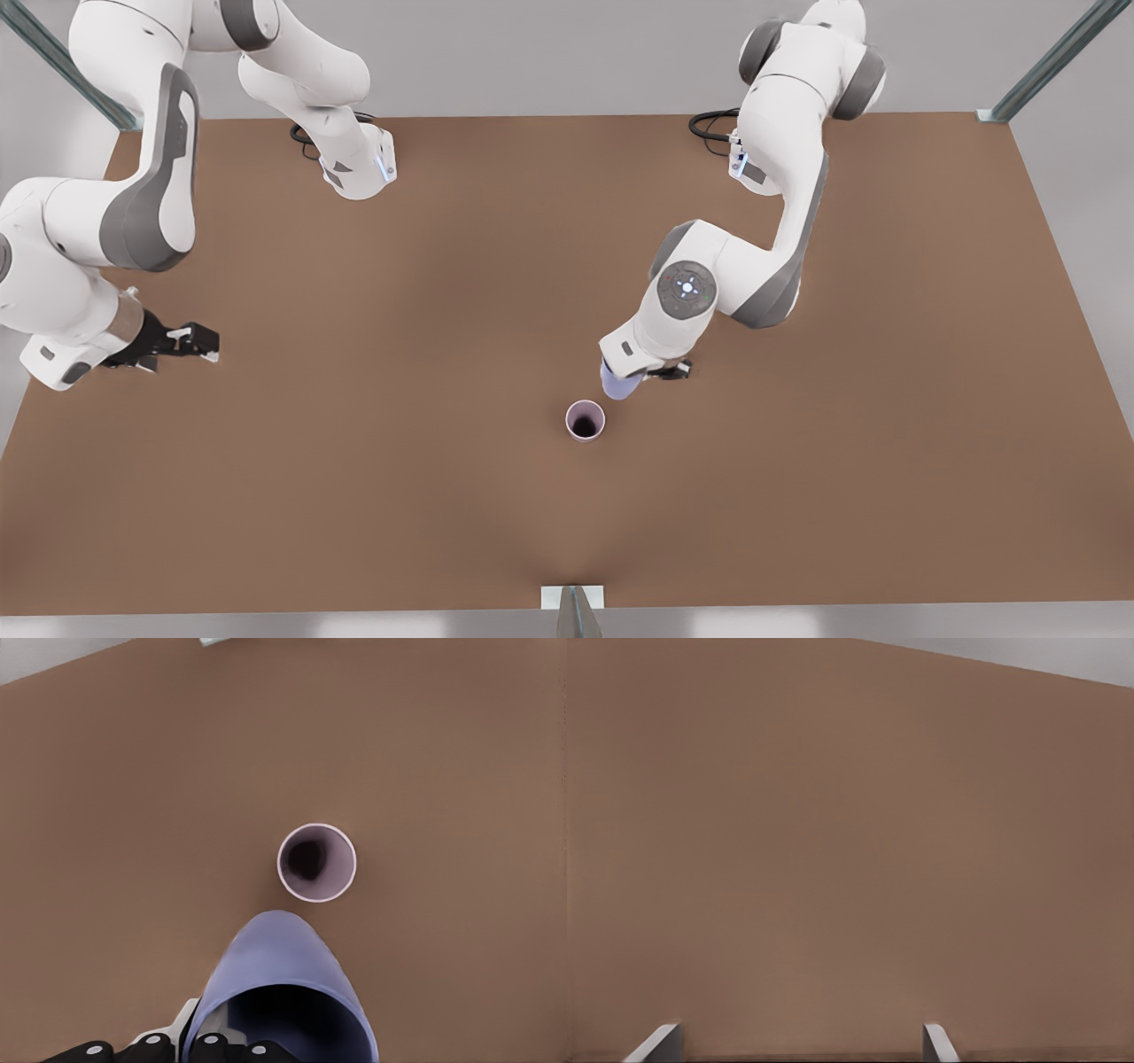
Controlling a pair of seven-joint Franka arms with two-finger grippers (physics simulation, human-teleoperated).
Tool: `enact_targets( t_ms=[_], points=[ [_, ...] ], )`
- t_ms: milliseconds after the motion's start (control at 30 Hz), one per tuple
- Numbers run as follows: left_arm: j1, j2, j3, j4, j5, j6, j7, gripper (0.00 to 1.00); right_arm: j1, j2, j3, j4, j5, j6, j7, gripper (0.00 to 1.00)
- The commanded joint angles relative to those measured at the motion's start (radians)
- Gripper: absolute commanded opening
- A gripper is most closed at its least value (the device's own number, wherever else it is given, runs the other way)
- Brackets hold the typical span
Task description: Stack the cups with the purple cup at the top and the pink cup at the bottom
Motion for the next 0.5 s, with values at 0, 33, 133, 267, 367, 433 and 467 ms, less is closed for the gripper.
enact_targets(
  t_ms=[0,33,133,267,367,433,467],
  points=[
    [-0.007,0.059,0.001,0.078,-0.035,0.018,-0.714,0.21,0.0,-0.003,0.002,0.002,0.004,-0.073,0.219,1.0],
    [-0.007,0.087,0.0,0.111,-0.037,0.02,-0.717,0.21,0.0,-0.003,0.0,0.001,0.002,-0.054,0.102,1.0],
    [-0.021,0.116,0.0,0.112,-0.072,0.118,-0.742,0.21,-0.001,0.002,-0.002,0.002,0.005,-0.042,0.031,1.0],
    [-0.008,0.135,0.0,0.107,-0.072,0.15,-0.742,0.21,-0.003,0.002,-0.002,0.002,0.005,-0.042,0.031,1.0],
    [0.002,0.142,0.0,0.101,-0.103,0.177,-0.742,0.21,-0.003,0.004,-0.002,0.002,0.007,-0.042,0.03,1.0],
    [0.001,0.15,0.001,0.099,-0.109,0.166,-0.737,0.21,-0.004,0.004,-0.002,0.002,0.007,-0.042,0.03,1.0],
    [0.002,0.15,0.0,0.087,-0.118,0.161,-0.737,0.21,-0.004,0.004,-0.003,0.002,0.007,-0.042,0.028,1.0]
  ],
)
